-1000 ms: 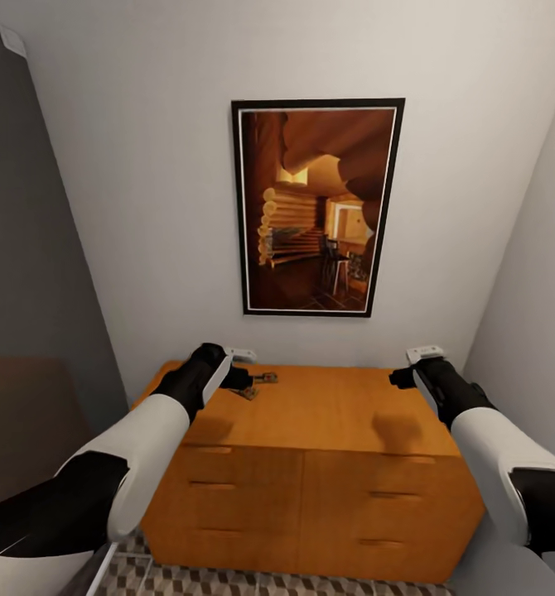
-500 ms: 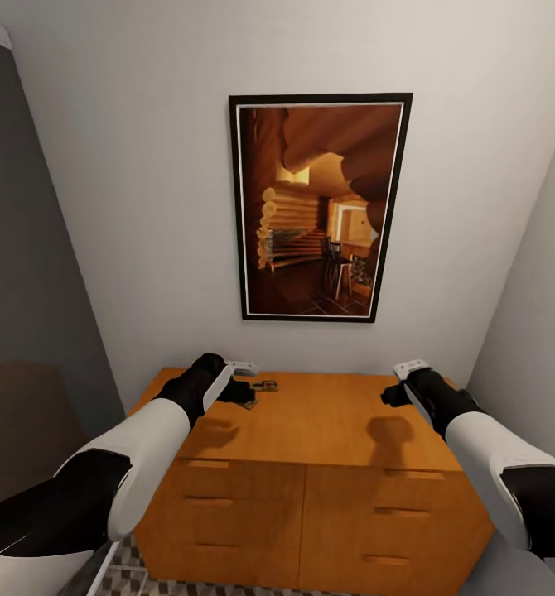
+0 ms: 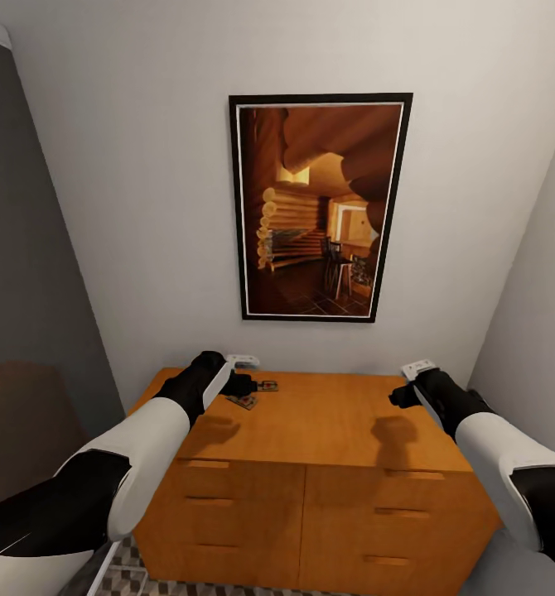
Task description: Take the four mousetraps from the cabinet in the bathroom and place them on the bathroom floor. Make sure all four end up on the same floor surface, and ensure that at least two of them are either under or directly next to the same bathroom sink.
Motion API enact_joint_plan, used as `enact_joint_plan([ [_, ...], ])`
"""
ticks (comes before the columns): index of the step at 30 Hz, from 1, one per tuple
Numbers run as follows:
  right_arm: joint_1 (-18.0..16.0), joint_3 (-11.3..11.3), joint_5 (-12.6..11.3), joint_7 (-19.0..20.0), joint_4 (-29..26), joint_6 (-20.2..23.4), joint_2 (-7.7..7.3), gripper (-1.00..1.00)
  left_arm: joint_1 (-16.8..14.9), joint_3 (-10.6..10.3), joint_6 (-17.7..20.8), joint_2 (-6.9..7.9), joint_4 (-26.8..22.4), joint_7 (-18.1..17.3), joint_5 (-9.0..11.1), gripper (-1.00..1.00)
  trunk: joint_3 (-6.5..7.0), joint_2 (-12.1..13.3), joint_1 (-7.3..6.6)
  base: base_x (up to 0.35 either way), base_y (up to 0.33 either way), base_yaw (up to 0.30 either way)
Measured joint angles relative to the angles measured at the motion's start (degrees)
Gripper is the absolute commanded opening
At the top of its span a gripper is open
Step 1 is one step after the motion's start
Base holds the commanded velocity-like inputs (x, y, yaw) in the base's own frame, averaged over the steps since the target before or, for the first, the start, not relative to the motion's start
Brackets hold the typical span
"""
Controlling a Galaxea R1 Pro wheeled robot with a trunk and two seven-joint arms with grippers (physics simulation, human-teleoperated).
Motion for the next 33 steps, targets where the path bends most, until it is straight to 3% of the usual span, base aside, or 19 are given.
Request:
enact_joint_plan([
  [9, 0.0, -0.02, 0.25, 4.36, -0.02, -0.4, -3.63, 1.0, 0.04, 0.05, -1.61, 0.0, -0.19, -0.07, -0.14, 1.0, 0.0, 0.0, 0.0, 0.0, 0.0, 0.0],
  [12, 0.0, 0.03, 0.39, 7.51, -0.03, -1.1, -5.54, 1.0, 0.04, 0.05, -1.7, 0.0, -0.17, -0.14, -0.2, 1.0, 0.0, 0.0, 0.0, 0.0, 0.0, 0.0],
  [14, 0.0, 0.12, 0.49, 11.39, -0.03, -2.56, -7.66, 1.0, 0.05, 0.06, -1.75, 0.0, -0.14, -0.17, -0.24, 1.0, 0.0, 0.0, 0.0, 0.0, 0.0, 0.0],
  [18, 0.0, 0.34, 1.18, 16.51, -0.01, -5.59, -9.87, 1.0, 0.05, 0.06, -1.78, 0.0, -0.13, -0.19, -0.27, 1.0, 0.0, 0.0, 0.0, 0.0, 0.0, 0.0],
  [21, 0.0, 1.14, 3.22, 19.26, 0.03, -7.72, -10.7, 1.0, 0.05, 0.01, -1.79, 0.0, -0.15, -0.19, -0.28, 1.0, 0.0, 0.0, 0.0, 0.0, 0.0, 0.0],
  [23, 0.0, 2.07, 6.24, 20.87, 0.06, -8.99, -11.13, 1.0, 0.05, -0.01, -1.8, 0.0, -0.15, -0.2, -0.28, 1.0, 0.0, 0.0, 0.0, 0.0, 0.0, 0.0],
  [26, -0.01, 2.53, 8.76, 21.73, 0.04, -9.68, -11.32, 1.0, 0.05, -0.07, -1.8, 0.0, -0.13, -0.2, -0.29, 1.0, 0.0, 0.0, 0.0, 0.0, 0.0, 0.0],
  [33, -0.01, 2.93, 11.02, 22.63, 0.0, -10.48, -11.39, 1.0, 0.05, -0.04, -1.81, 0.0, -0.1, -0.2, -0.29, 1.0, 0.0, 0.0, 0.0, 0.0, 0.0, 0.0],
])
